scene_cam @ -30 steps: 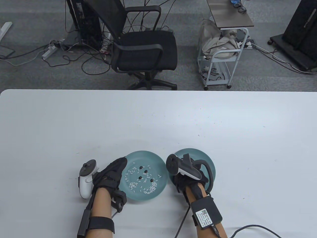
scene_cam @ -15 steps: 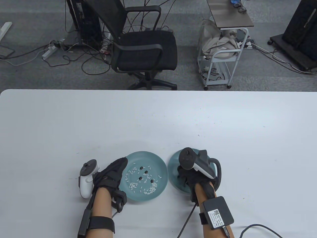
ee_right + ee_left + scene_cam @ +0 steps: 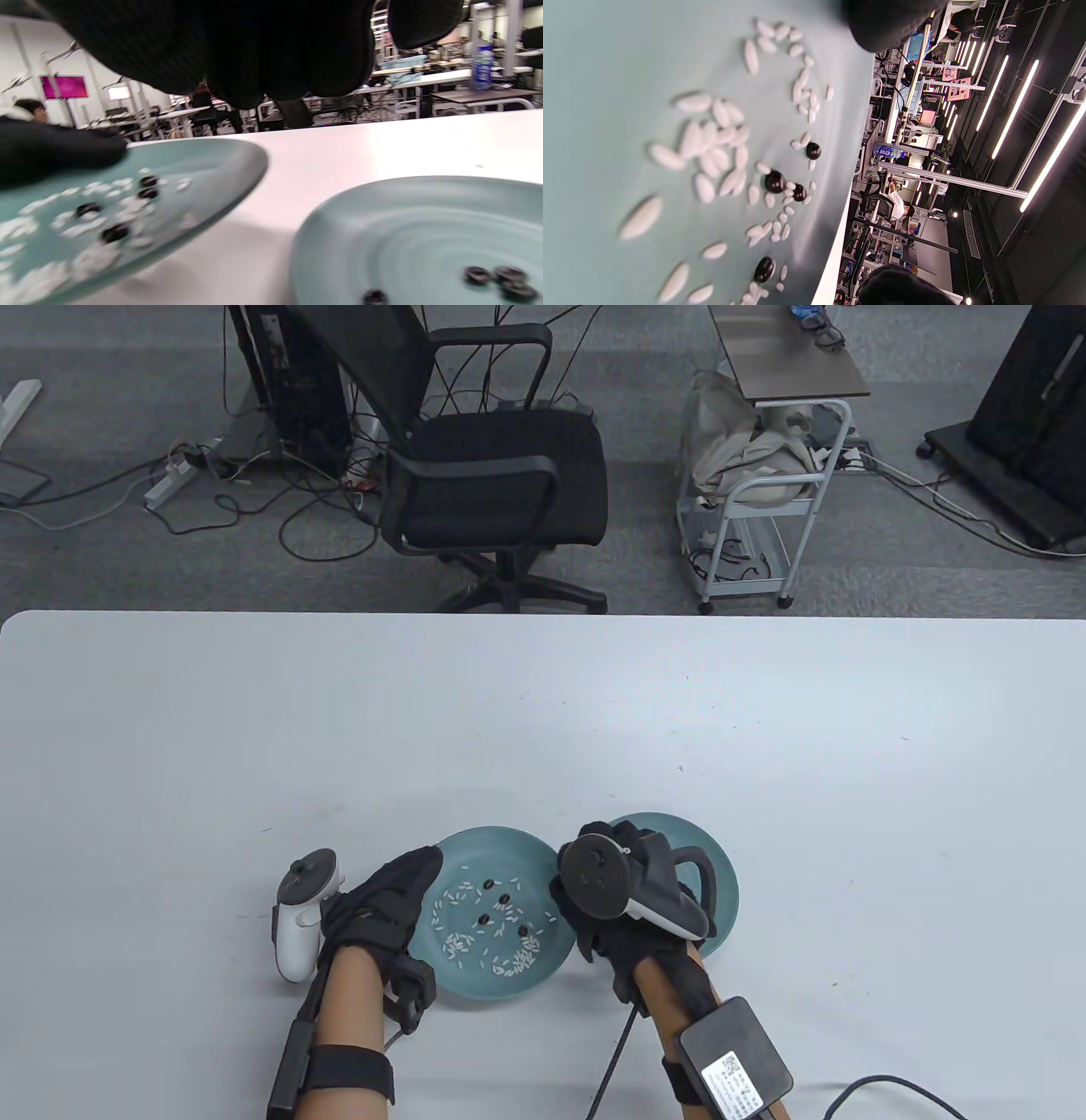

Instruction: Pick coffee beans with hand pinch into plate

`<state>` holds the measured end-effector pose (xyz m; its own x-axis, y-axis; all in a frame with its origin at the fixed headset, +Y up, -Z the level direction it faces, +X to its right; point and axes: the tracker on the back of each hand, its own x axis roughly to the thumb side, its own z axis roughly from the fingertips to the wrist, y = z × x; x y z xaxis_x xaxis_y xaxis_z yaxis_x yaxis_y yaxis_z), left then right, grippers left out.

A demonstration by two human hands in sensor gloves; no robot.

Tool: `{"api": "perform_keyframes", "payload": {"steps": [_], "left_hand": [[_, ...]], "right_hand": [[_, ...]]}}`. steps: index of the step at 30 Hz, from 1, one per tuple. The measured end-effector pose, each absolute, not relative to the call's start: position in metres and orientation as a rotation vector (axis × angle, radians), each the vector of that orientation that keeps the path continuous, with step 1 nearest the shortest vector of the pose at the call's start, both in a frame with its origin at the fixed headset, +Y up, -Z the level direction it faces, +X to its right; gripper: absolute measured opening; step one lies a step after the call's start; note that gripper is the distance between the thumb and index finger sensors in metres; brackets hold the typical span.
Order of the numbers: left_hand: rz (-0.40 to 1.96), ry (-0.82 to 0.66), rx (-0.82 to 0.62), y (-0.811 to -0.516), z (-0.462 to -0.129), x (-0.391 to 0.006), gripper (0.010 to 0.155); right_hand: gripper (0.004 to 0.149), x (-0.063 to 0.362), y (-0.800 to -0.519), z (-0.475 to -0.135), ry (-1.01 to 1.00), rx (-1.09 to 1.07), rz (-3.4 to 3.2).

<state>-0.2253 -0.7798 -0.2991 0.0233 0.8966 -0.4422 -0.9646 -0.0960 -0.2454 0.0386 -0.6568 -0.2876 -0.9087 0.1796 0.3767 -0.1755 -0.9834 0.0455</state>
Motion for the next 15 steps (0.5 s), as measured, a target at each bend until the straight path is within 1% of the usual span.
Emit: {"api": "perform_keyframes", "payload": {"steps": [6,12,15], "left_hand": [[1.562,0.154,-0.576,-0.779,-0.299,-0.225,0.055],[1.564,0.152,-0.581,-0.779,-0.299,-0.224,0.055],[1.561,0.148,-0.583,-0.779,-0.299,-0.224,0.055]], "right_hand": [[0.041,-0.007,-0.664,-0.269,0.039,0.762,3.037],[0.038,-0.022,-0.674,-0.262,0.107,0.808,3.145],[0.038,-0.023,-0.675,-0.261,0.083,0.803,3.188]]}}
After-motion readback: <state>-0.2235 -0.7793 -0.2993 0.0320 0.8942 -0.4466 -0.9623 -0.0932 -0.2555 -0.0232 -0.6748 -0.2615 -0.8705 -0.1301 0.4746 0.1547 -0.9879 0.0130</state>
